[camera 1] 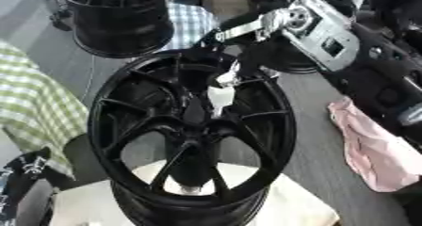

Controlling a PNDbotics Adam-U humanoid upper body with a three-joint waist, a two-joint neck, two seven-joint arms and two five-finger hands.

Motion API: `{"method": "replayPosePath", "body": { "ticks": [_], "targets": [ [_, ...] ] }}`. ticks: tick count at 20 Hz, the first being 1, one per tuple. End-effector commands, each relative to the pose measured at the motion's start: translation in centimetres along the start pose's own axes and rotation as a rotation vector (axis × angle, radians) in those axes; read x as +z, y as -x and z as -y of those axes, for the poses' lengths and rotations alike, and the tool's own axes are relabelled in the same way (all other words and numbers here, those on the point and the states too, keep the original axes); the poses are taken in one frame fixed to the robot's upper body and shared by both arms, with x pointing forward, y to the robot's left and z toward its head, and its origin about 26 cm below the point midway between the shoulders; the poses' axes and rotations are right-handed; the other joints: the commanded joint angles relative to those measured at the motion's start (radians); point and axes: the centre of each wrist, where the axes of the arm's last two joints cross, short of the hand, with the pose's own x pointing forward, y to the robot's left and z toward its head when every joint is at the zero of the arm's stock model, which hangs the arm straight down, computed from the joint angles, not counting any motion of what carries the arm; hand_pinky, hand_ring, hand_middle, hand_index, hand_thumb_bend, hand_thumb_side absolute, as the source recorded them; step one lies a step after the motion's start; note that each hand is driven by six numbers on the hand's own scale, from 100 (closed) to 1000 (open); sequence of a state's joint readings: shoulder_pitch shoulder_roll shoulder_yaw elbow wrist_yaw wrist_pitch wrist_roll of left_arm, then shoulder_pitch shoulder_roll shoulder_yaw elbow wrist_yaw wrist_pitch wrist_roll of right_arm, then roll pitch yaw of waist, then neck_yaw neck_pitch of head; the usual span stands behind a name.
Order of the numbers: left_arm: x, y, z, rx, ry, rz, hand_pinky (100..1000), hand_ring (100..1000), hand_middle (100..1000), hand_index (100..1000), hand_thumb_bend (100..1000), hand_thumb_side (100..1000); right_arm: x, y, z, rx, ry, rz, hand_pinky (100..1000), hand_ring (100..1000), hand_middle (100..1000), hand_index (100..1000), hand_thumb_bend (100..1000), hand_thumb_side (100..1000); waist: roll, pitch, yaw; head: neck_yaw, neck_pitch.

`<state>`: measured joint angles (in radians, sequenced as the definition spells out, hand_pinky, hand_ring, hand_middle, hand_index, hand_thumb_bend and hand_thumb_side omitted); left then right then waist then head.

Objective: Pull the pin out of the wheel hub.

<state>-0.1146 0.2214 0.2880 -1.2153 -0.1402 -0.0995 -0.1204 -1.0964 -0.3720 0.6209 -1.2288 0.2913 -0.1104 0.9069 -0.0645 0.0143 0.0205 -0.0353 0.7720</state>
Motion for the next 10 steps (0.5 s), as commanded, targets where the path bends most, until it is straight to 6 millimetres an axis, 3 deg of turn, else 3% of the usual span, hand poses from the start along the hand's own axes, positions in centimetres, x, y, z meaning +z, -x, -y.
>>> {"method": "replayPosePath", "body": {
  "ticks": [1, 10],
  "targets": [
    [-0.5, -1.1, -0.9, -0.026, -0.002, 0.034, 701, 665, 645, 754, 372, 606, 0.0, -0.1, 0.2, 0.036, -0.008, -0.004, 899, 955, 928, 999, 210, 524, 0.005, -0.012, 0.002, -0.003, -0.002],
    [-0.6, -1.2, -0.8, -0.024, 0.001, 0.037, 701, 665, 645, 754, 373, 606, -0.8, 1.6, -1.6, 0.022, -0.056, -0.042, 897, 953, 927, 1000, 210, 543, 0.004, -0.012, 0.005, -0.003, -0.002]
  ]
}}
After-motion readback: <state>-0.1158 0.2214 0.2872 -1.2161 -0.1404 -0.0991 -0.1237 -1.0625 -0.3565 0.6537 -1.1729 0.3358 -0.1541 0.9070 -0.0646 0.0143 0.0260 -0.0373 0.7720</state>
